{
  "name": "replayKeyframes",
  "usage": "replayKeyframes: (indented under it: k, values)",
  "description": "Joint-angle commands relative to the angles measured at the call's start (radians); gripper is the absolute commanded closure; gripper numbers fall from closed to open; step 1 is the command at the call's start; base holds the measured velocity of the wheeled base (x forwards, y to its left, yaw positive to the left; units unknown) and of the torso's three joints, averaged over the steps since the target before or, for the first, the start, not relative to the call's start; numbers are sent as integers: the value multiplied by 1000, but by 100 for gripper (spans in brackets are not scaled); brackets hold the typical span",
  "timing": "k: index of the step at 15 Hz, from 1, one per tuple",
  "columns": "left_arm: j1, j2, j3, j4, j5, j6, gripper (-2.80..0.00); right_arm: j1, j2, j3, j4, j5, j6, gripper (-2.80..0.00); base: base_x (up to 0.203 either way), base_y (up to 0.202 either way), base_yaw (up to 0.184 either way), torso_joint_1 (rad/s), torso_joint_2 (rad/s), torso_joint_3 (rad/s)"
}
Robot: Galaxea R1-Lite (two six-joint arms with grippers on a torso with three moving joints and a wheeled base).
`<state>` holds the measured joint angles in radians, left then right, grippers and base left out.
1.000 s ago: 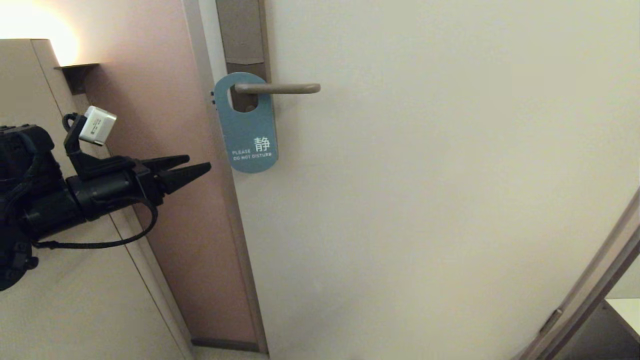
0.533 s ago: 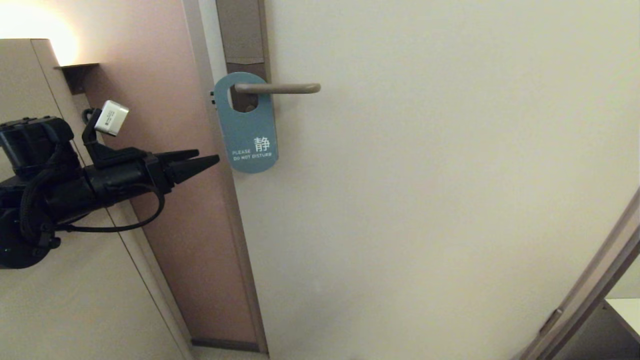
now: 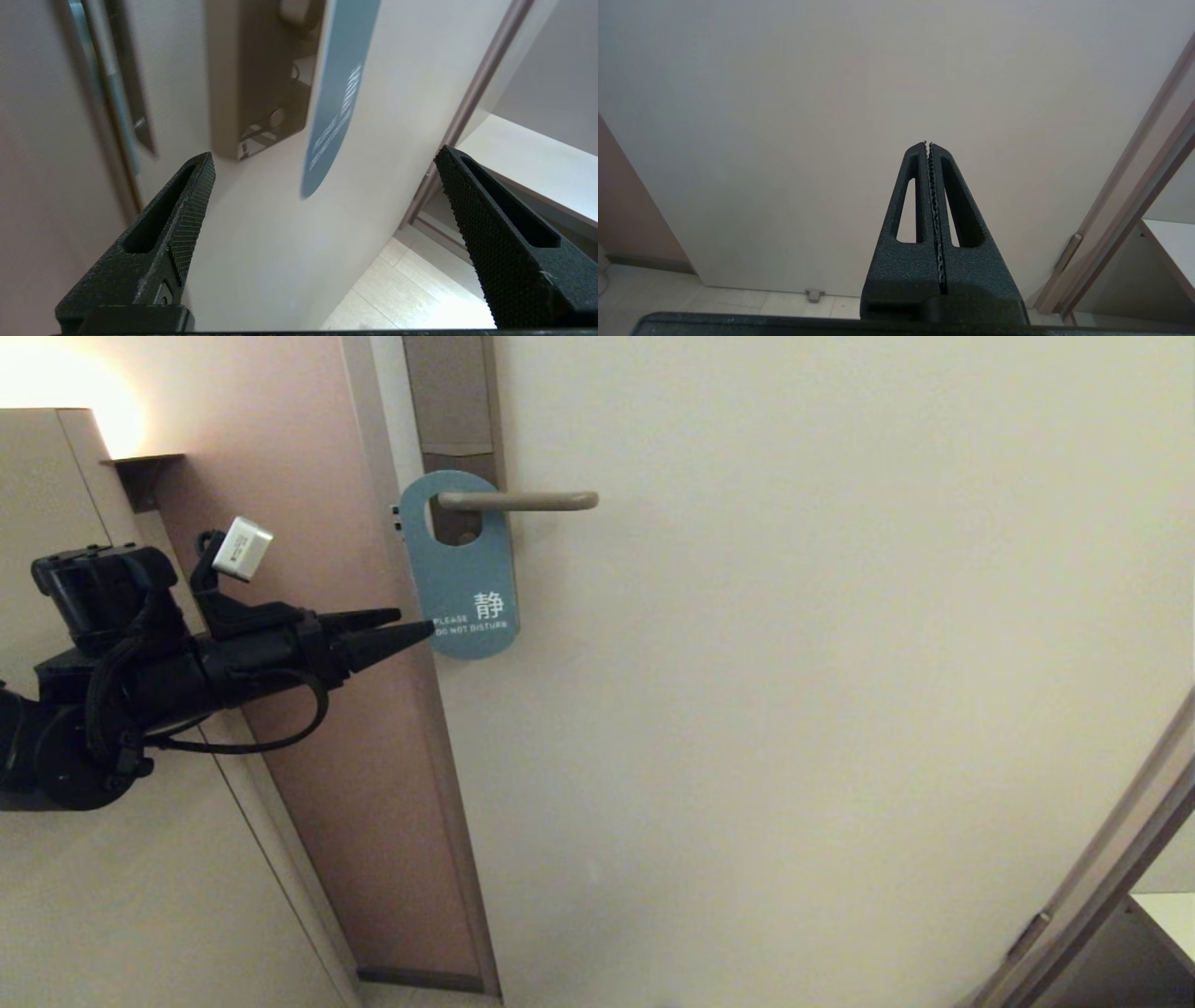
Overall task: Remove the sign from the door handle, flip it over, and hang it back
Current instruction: Take down the sign
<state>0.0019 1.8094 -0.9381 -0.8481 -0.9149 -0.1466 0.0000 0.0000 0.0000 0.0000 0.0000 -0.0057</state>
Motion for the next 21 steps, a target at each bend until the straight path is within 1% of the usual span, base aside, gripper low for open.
replayKeyframes:
  k: [1, 3, 7, 11, 14, 21]
  values:
    - [-16, 11, -14, -5, -5, -1, -280, 0, 0, 0, 0, 0, 0, 0, 0, 0, 0, 0, 0, 0]
    - [-34, 28, -21, -15, -4, 1, -280, 0, 0, 0, 0, 0, 0, 0, 0, 0, 0, 0, 0, 0]
    - [-36, 64, -24, -78, -4, -7, -280, 0, 0, 0, 0, 0, 0, 0, 0, 0, 0, 0, 0, 0]
    - [-52, 97, -65, -80, -4, -24, -280, 0, 0, 0, 0, 0, 0, 0, 0, 0, 0, 0, 0, 0]
    - [-83, 125, -113, -80, -3, -54, -280, 0, 0, 0, 0, 0, 0, 0, 0, 0, 0, 0, 0, 0]
    - [-135, 140, -130, -80, -2, -57, -280, 0, 0, 0, 0, 0, 0, 0, 0, 0, 0, 0, 0, 0]
